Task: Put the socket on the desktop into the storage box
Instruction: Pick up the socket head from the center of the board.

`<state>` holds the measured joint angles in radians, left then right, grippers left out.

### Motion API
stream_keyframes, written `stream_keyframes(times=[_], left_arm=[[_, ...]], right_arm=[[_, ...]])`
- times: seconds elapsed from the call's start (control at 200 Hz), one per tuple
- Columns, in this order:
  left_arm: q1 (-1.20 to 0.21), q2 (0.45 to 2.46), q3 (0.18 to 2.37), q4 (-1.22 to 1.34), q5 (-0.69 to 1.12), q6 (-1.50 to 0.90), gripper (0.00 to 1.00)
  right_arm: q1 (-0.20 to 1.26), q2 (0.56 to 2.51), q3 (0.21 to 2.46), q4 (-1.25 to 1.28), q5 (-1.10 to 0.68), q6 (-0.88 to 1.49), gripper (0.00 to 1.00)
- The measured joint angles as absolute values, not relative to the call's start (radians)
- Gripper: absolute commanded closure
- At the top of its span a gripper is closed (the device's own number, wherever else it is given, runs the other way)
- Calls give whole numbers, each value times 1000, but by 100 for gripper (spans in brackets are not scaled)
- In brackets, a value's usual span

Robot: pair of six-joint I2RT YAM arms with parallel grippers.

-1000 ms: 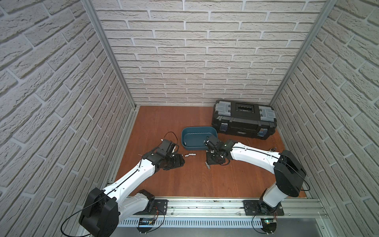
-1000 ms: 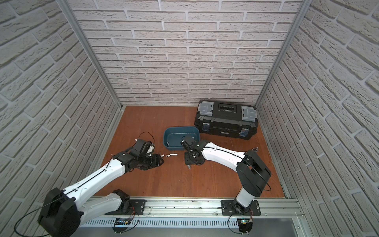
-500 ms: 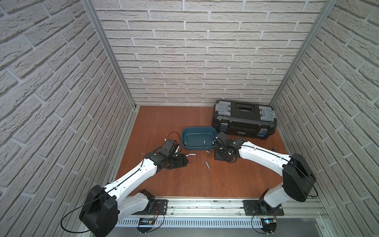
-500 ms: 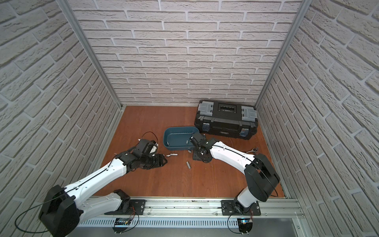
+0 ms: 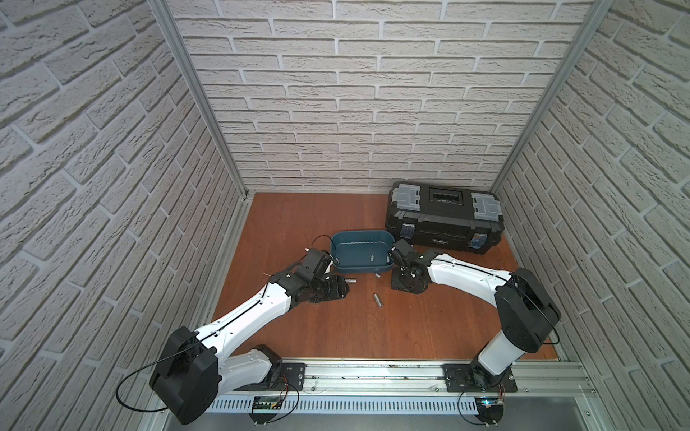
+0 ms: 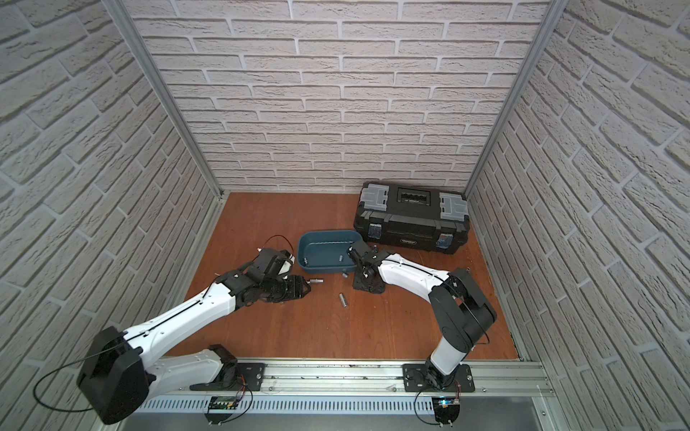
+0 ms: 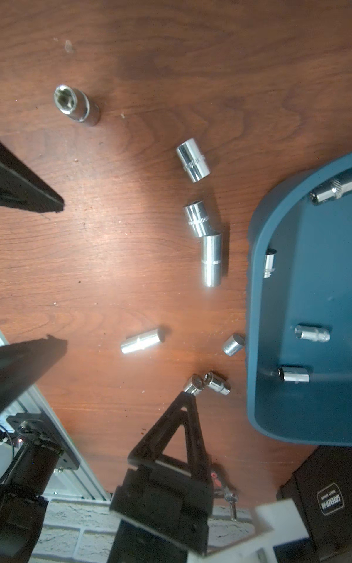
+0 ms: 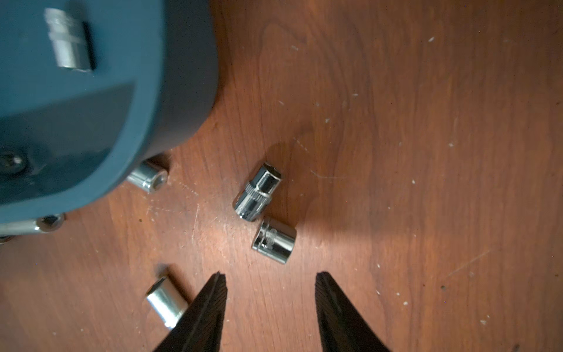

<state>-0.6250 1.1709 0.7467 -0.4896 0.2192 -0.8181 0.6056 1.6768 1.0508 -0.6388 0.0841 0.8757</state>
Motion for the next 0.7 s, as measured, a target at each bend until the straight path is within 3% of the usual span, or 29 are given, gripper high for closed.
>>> stream_keyframes(times=[0.695], left_arm=[[-625,1189,746,-463,218,-842,30]], right_arm=[[599,1761,1097,-617,117,911,60]])
